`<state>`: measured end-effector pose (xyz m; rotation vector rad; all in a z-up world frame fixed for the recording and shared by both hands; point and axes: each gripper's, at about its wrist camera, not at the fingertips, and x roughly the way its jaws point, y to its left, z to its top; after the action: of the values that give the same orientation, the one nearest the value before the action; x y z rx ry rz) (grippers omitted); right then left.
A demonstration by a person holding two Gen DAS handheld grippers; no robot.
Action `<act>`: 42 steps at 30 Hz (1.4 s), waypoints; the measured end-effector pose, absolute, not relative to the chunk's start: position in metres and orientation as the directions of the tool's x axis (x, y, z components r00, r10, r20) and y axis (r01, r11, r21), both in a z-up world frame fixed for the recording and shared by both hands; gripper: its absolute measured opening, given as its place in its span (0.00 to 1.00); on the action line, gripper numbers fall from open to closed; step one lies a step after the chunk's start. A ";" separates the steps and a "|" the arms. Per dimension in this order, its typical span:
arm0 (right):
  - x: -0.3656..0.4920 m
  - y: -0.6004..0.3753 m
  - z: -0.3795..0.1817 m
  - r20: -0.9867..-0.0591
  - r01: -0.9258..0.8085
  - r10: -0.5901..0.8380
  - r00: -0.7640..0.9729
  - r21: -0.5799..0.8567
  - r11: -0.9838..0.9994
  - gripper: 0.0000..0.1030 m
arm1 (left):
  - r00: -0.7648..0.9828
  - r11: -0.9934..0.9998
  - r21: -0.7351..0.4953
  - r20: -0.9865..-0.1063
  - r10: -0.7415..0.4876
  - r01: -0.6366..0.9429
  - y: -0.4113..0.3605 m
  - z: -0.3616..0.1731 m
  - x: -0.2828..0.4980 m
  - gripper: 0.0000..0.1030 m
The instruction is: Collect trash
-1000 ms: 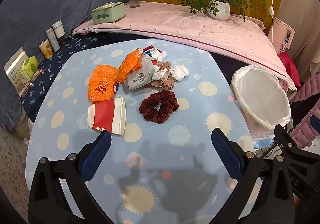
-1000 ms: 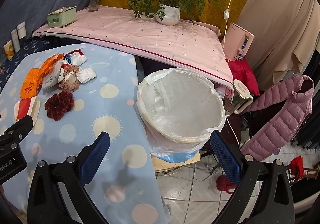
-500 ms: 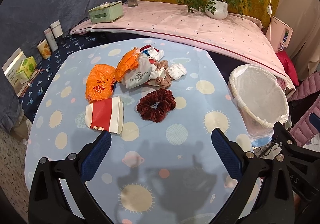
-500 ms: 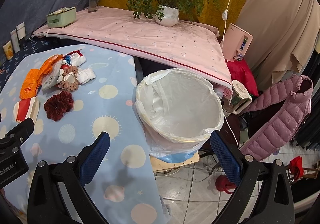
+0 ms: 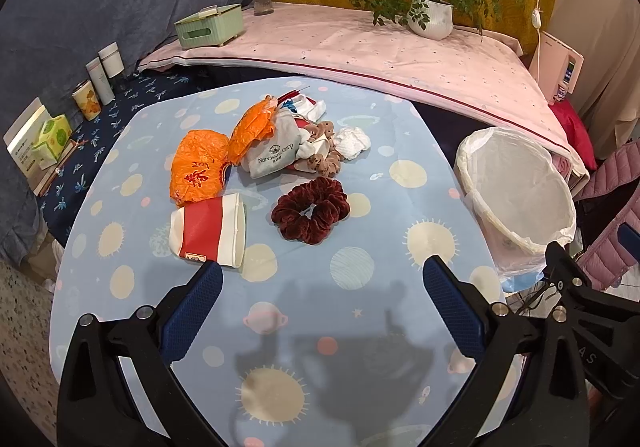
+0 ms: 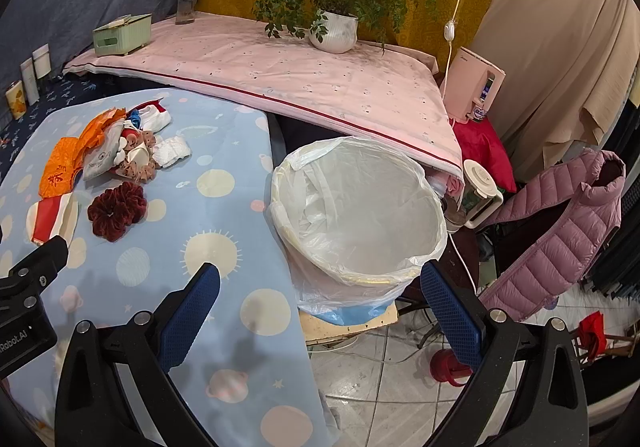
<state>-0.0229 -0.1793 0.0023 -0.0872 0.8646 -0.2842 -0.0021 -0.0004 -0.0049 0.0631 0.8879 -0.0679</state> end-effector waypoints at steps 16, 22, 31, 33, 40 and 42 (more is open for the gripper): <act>-0.025 -0.184 0.004 -0.735 0.216 -0.285 0.615 -0.190 0.958 0.93 | 0.628 0.995 0.026 -0.777 -0.043 0.100 -0.004 -0.003 -0.003 0.93; -0.025 -0.188 0.004 -0.735 0.219 -0.286 0.615 -0.190 0.957 0.93 | 0.636 0.994 0.032 -0.770 -0.045 0.108 -0.007 -0.001 -0.005 0.93; -0.027 -0.191 0.007 -0.732 0.229 -0.295 0.614 -0.192 0.954 0.93 | 0.643 0.992 0.041 -0.764 -0.046 0.120 -0.009 0.002 -0.005 0.93; -0.027 -0.191 0.007 -0.732 0.230 -0.294 0.614 -0.190 0.954 0.93 | 0.645 0.992 0.042 -0.763 -0.046 0.120 -0.009 0.002 -0.004 0.93; -0.027 -0.191 0.008 -0.732 0.230 -0.295 0.614 -0.192 0.954 0.93 | 0.639 0.989 0.036 -0.766 -0.063 0.140 -0.010 0.001 -0.004 0.93; -0.027 -0.190 0.007 -0.732 0.229 -0.294 0.615 -0.191 0.955 0.93 | 0.640 0.989 0.035 -0.766 -0.066 0.143 -0.010 0.001 -0.003 0.93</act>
<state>-0.0267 -0.1896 0.0073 -0.0808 0.8571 -0.3016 -0.0032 -0.0095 0.0007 0.0954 0.8687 -0.1193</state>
